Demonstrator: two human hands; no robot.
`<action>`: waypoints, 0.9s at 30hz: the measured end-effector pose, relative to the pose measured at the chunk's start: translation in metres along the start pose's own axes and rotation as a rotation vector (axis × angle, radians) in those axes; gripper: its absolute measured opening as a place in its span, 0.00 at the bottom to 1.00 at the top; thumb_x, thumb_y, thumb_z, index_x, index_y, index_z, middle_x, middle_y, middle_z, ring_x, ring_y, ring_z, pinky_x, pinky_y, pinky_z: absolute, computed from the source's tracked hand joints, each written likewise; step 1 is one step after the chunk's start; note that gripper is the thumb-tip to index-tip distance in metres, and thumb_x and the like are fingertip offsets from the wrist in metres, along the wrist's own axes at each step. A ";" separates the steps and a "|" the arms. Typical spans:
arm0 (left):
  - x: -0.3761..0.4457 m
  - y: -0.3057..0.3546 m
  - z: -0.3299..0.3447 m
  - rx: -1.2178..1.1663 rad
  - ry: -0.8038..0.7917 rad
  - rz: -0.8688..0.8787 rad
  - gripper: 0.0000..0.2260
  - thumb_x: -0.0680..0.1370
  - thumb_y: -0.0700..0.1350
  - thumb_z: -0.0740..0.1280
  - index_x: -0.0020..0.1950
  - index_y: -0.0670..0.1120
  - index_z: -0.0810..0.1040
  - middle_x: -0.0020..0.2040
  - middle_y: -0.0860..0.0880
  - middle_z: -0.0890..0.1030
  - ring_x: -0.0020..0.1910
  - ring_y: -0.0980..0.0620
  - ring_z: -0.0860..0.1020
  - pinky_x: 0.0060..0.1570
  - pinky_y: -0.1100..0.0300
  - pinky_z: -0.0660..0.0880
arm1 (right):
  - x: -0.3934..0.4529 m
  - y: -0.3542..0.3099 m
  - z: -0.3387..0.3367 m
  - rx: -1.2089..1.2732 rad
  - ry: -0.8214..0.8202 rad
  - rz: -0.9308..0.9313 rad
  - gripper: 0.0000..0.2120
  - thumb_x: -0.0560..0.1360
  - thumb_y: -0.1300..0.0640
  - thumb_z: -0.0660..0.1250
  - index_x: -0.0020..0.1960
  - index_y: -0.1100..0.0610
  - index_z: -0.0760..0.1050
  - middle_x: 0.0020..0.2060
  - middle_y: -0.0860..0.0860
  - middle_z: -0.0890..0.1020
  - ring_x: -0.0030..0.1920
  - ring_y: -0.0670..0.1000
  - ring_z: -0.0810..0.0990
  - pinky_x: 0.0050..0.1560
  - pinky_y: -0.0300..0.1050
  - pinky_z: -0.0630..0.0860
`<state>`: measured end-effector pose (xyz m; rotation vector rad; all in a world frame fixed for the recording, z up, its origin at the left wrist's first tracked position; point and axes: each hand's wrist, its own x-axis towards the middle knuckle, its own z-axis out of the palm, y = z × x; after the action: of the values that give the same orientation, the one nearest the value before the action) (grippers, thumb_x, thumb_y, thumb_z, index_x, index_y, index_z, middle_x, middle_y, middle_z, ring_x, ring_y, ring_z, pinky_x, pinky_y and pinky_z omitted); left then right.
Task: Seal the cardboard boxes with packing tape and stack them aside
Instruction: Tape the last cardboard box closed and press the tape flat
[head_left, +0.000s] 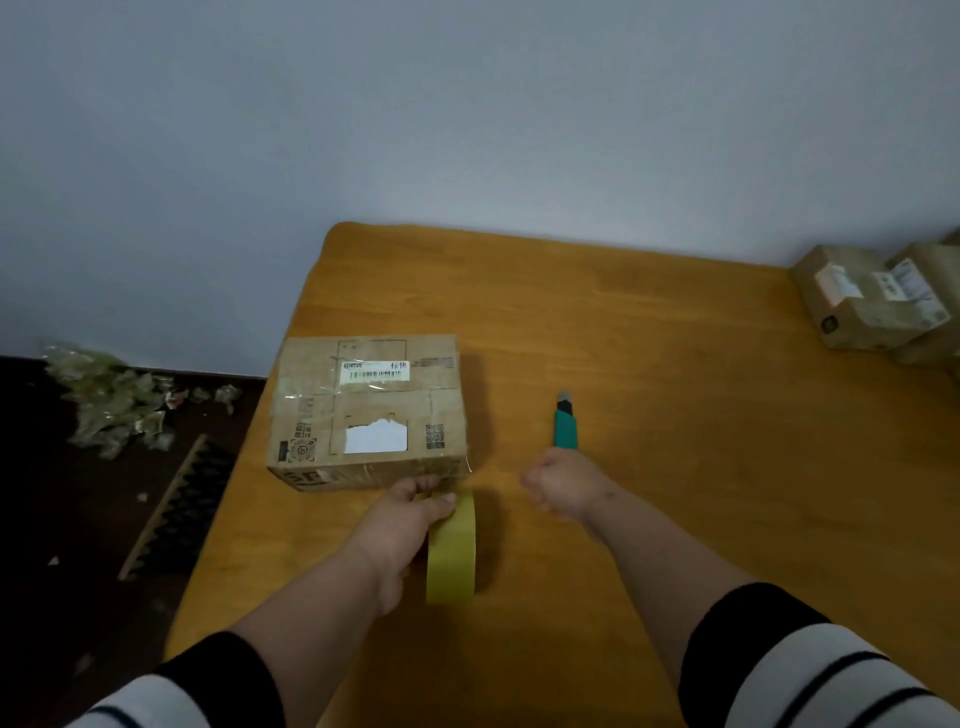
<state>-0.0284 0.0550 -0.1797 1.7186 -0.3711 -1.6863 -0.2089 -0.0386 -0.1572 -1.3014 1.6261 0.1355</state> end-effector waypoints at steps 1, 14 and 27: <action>0.001 0.000 0.000 -0.020 -0.004 -0.013 0.14 0.77 0.41 0.71 0.62 0.50 0.77 0.51 0.45 0.85 0.49 0.44 0.82 0.49 0.48 0.80 | 0.007 0.004 -0.002 -0.128 0.129 0.010 0.14 0.79 0.52 0.63 0.59 0.60 0.75 0.52 0.58 0.80 0.50 0.56 0.79 0.47 0.46 0.77; 0.010 -0.014 -0.009 -0.046 0.006 0.021 0.11 0.74 0.45 0.74 0.54 0.53 0.77 0.43 0.48 0.86 0.41 0.46 0.82 0.44 0.50 0.76 | 0.047 0.031 -0.003 -0.261 0.278 0.140 0.22 0.76 0.50 0.66 0.65 0.57 0.64 0.53 0.54 0.71 0.49 0.55 0.75 0.37 0.46 0.74; 0.004 -0.008 0.001 -0.118 0.021 0.012 0.10 0.76 0.40 0.71 0.57 0.48 0.78 0.49 0.44 0.84 0.45 0.43 0.82 0.42 0.52 0.77 | -0.040 -0.031 -0.072 0.014 -0.262 -0.248 0.13 0.79 0.49 0.67 0.60 0.48 0.69 0.39 0.54 0.74 0.30 0.50 0.71 0.29 0.43 0.67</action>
<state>-0.0305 0.0581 -0.1876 1.6430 -0.2667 -1.6470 -0.2327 -0.0692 -0.0780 -1.4003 1.2335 0.1357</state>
